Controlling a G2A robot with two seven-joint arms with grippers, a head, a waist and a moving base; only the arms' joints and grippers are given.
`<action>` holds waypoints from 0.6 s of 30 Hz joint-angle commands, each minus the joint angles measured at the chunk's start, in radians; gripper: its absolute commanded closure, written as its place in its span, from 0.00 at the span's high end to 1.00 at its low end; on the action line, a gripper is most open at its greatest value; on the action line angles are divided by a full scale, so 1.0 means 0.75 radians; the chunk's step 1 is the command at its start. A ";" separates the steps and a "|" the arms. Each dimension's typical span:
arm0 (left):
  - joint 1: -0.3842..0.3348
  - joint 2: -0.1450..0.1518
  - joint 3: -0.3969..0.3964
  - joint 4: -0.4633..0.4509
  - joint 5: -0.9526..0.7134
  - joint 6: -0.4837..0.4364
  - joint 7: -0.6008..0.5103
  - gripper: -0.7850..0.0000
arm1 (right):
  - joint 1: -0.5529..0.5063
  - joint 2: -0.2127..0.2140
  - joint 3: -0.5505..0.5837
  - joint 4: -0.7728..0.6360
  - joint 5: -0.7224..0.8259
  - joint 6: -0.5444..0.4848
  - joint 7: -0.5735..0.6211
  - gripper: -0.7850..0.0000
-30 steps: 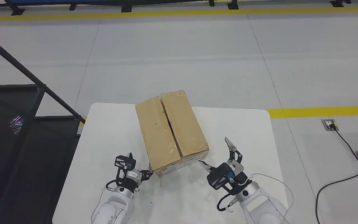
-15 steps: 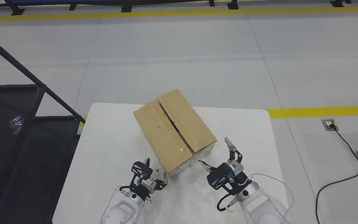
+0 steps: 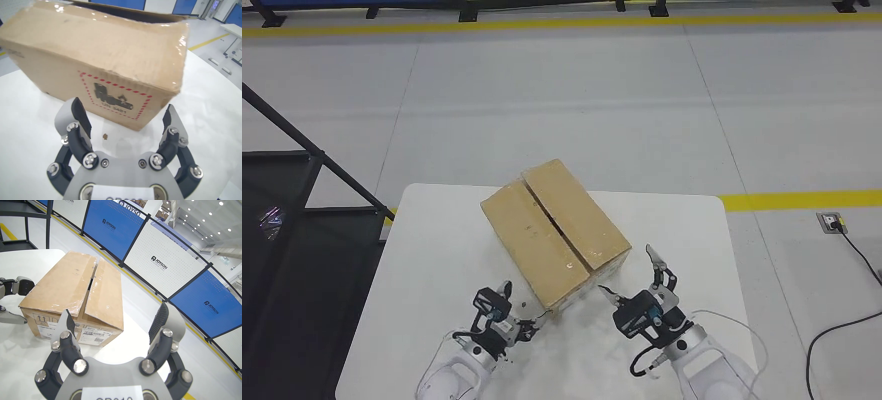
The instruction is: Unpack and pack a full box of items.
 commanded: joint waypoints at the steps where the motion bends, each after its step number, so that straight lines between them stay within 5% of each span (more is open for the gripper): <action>1: -0.006 0.002 -0.026 0.008 -0.032 0.003 -0.008 1.00 | -0.001 -0.002 -0.008 -0.005 -0.008 0.009 0.004 1.00; 6: -0.013 0.003 -0.062 0.017 -0.103 -0.008 -0.022 1.00 | -0.010 -0.004 -0.012 -0.014 -0.020 0.024 0.021 1.00; 11: -0.011 0.015 -0.095 -0.001 -0.149 -0.170 -0.067 1.00 | -0.043 -0.004 0.002 -0.037 -0.027 0.036 0.027 1.00; 18: 0.019 0.030 -0.169 -0.027 -0.205 -0.248 -0.066 1.00 | -0.077 -0.003 0.023 -0.050 -0.028 0.035 0.019 1.00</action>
